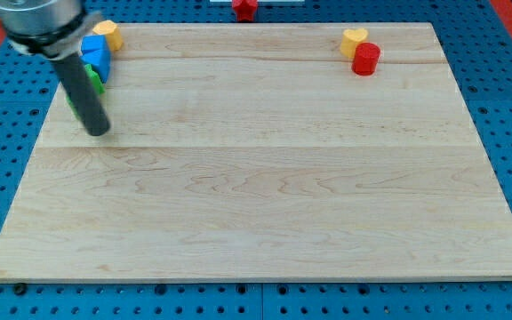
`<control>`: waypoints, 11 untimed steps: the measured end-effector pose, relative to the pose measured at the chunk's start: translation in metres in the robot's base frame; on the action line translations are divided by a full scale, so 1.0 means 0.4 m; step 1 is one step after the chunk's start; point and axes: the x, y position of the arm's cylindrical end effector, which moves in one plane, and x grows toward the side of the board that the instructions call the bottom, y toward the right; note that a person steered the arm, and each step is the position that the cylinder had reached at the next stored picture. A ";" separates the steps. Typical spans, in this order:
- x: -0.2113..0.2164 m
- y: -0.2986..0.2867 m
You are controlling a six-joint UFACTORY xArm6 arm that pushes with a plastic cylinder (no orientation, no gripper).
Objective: Point your arm at the yellow heart
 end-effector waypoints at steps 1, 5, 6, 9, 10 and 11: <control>-0.004 0.057; -0.286 0.200; -0.398 0.252; -0.563 0.566; -0.560 0.578; -0.563 0.592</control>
